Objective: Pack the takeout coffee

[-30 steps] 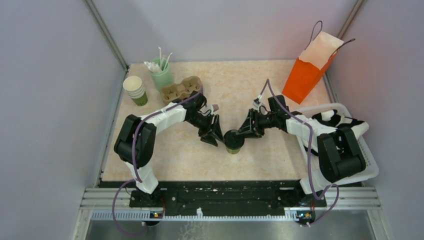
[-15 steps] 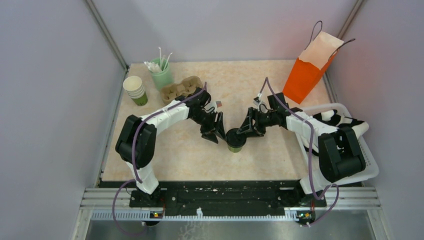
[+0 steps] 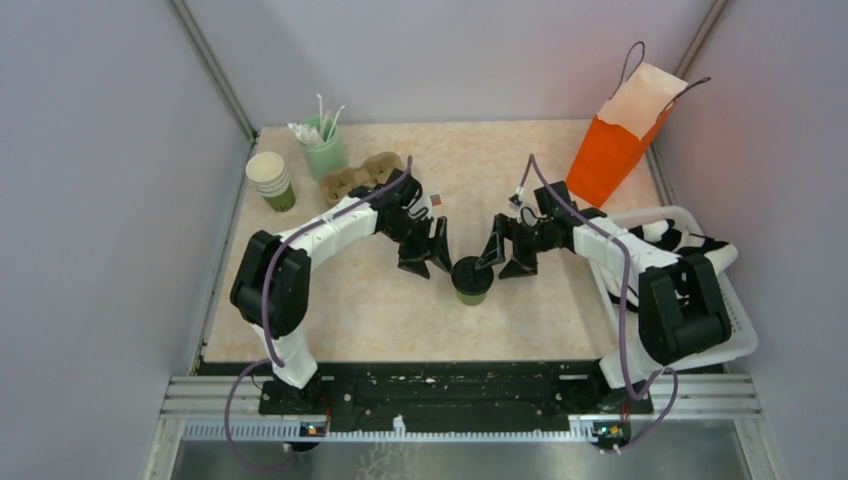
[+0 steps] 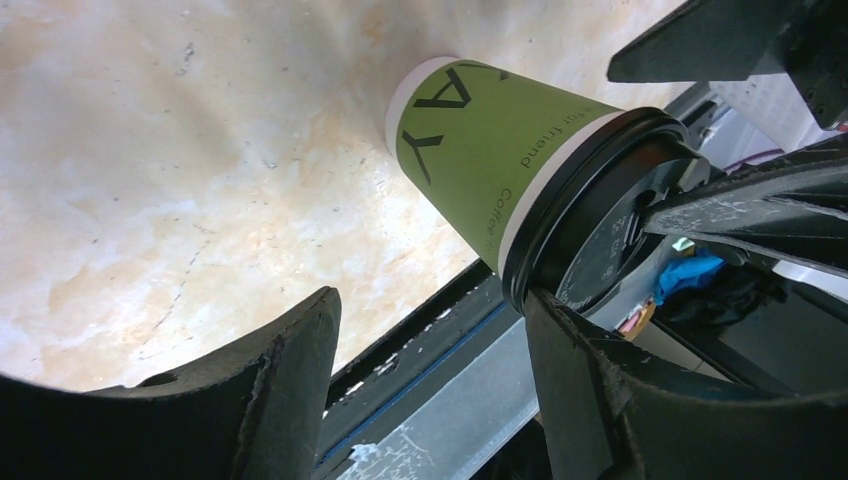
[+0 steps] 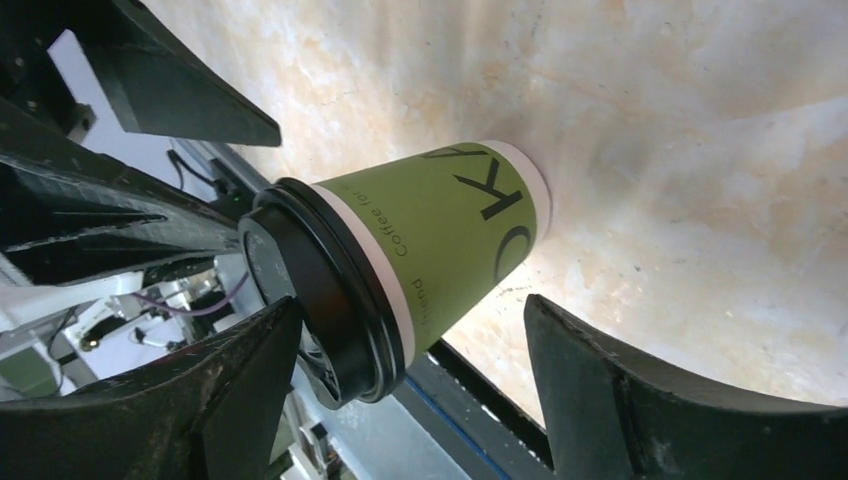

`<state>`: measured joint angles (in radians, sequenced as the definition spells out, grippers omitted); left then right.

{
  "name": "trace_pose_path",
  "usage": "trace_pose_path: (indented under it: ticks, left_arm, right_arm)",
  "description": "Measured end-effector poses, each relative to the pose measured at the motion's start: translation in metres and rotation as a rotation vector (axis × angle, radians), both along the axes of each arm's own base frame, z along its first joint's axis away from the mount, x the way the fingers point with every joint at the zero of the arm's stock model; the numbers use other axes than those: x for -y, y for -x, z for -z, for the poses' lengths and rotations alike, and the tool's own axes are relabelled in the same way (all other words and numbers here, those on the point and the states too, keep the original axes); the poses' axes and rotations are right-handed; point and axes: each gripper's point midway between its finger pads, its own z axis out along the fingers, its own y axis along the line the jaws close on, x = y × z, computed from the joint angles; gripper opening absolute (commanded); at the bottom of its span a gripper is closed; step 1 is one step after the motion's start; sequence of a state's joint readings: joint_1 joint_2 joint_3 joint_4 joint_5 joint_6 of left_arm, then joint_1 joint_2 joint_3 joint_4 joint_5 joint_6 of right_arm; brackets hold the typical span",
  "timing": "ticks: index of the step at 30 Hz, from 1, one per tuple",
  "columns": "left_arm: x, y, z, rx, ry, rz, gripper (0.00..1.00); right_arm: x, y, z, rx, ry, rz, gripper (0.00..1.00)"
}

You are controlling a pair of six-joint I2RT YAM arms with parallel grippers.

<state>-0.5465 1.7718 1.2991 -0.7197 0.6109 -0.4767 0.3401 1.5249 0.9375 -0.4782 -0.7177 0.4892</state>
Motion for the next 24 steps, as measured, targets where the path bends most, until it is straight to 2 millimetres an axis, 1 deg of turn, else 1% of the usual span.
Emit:
trace_pose_path:
  ticks: [3, 6, 10, 13, 15, 17, 19, 21, 24]
  left_arm:
    - [-0.005, -0.003, 0.000, 0.016, -0.018, -0.008, 0.77]
    - [-0.009, -0.005, -0.001, 0.028, -0.036, -0.017, 0.80]
    - [-0.017, -0.006, -0.007, 0.051, -0.053, -0.019, 0.83]
    - [-0.018, -0.006, -0.018, 0.078, -0.043, -0.018, 0.83]
    - [-0.017, -0.008, -0.027, 0.098, -0.032, -0.019, 0.85]
    - [-0.016, -0.012, -0.036, 0.126, -0.027, -0.025, 0.88]
    - [-0.019, -0.015, -0.043, 0.161, -0.035, -0.041, 0.92]
    - [-0.026, -0.019, -0.052, 0.207, -0.059, -0.073, 0.94]
    - [-0.040, -0.025, -0.071, 0.290, -0.086, -0.147, 0.95]
  right_arm:
    - [0.005, 0.000, 0.000, 0.007, 0.036, 0.002, 0.88]
    - [0.010, -0.001, -0.007, 0.032, 0.073, 0.003, 0.93]
    - [0.018, -0.007, -0.026, 0.101, 0.119, 0.007, 0.98]
    - [0.023, -0.012, -0.040, 0.165, 0.172, 0.000, 0.99]
    - [0.022, -0.013, -0.048, 0.202, 0.212, -0.019, 0.99]
    - [0.018, -0.011, -0.054, 0.246, 0.269, -0.056, 0.99]
    - [0.010, -0.004, -0.061, 0.288, 0.326, -0.107, 0.99]
    - [-0.004, 0.003, -0.067, 0.335, 0.375, -0.169, 0.99]
    - [-0.019, 0.011, -0.069, 0.382, 0.450, -0.234, 0.99]
